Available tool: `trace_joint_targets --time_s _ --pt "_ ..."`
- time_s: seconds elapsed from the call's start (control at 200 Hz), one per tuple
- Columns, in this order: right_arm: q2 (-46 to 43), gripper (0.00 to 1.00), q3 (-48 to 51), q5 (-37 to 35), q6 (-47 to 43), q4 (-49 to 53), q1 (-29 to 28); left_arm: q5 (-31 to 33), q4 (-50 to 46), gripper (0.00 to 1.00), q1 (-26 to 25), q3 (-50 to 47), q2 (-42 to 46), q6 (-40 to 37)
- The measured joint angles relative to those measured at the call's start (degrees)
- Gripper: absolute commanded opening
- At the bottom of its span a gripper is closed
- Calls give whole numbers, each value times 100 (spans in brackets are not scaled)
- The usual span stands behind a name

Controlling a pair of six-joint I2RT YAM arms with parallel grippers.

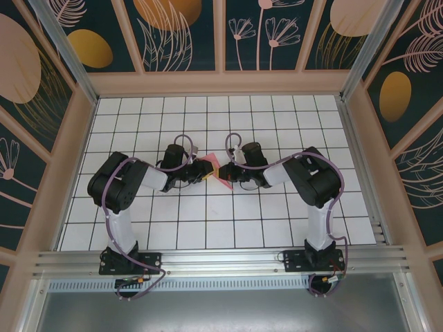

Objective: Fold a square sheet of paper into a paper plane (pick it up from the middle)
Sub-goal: Fold the wing for the fifth time at the center of the table.

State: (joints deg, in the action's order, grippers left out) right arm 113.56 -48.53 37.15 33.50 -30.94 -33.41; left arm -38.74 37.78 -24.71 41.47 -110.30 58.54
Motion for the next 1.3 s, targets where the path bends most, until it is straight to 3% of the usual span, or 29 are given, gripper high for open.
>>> trace_joint_targets --time_s 0.46,1.001,1.301 --pt "0 0 -125 -4 -55 284 0 48 -157 25 0 83 -26 -136" --pt "-284 18 -330 -83 -55 1263 -7 201 -1123 19 -7 474 -33 -240" --pt "-472 21 -361 -107 -166 1685 -11 210 -1250 19 -7 533 -39 -254"
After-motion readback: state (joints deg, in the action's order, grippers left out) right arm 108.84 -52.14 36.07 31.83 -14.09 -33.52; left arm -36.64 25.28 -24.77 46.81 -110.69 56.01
